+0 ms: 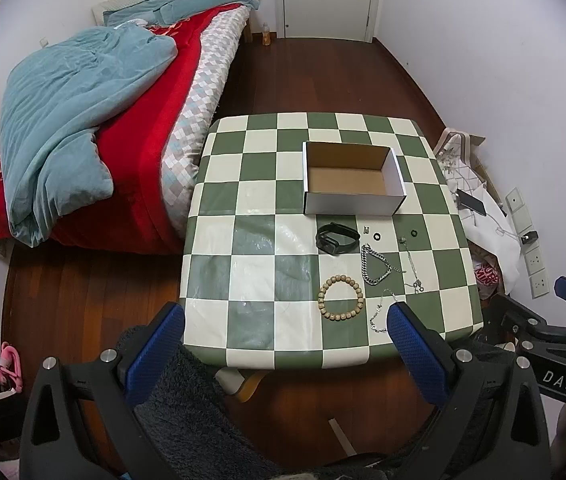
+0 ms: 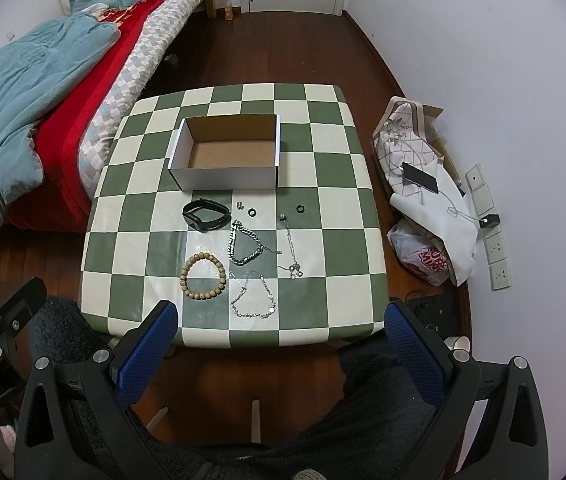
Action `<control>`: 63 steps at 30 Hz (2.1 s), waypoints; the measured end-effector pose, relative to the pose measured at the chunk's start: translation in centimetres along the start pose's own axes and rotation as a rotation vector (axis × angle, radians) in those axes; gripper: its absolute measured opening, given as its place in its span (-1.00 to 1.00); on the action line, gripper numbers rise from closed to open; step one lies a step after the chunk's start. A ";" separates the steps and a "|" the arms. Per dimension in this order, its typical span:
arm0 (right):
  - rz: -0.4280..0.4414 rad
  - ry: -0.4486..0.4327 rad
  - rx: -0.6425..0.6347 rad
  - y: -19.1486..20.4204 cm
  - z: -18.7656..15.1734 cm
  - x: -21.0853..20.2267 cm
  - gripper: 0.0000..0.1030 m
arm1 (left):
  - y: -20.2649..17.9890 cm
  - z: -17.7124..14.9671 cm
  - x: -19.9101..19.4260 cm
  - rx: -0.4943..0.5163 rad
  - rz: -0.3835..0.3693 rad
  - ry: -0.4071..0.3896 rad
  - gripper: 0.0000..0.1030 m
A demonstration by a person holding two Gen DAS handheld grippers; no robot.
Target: Organize jewelry
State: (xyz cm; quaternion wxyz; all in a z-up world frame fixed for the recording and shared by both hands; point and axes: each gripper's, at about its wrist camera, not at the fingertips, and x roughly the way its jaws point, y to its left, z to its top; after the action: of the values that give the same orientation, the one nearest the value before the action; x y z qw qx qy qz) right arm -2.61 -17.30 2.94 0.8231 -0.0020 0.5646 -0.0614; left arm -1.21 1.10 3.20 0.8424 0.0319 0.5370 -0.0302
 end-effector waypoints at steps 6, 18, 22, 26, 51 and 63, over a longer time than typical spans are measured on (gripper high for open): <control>0.000 0.002 0.002 0.0 0.1 0.0 1.00 | 0.1 0.0 0.0 0.000 -0.001 -0.002 1.00; 0.002 0.002 0.000 0.0 0.1 -0.5 1.00 | 0.1 0.0 0.0 -0.001 -0.002 -0.001 1.00; 0.004 0.002 0.000 0.0 0.0 -0.5 1.00 | 0.1 -0.1 0.0 -0.002 -0.001 -0.002 1.00; 0.005 0.001 -0.002 0.1 0.2 -0.7 1.00 | 0.2 -0.2 0.0 0.000 -0.001 -0.004 1.00; -0.014 -0.004 0.043 -0.9 1.0 0.7 1.00 | -0.9 1.3 1.5 0.020 0.087 -0.066 1.00; -0.047 0.200 0.142 -4.3 -0.5 16.8 0.99 | -3.1 1.0 15.8 0.186 0.321 -0.013 1.00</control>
State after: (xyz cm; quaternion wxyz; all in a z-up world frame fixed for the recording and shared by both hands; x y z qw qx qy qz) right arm 2.50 -23.27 -12.57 0.7592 0.0491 0.6378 -0.1204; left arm 6.11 -2.30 -10.73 0.8333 0.1950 0.5143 0.0548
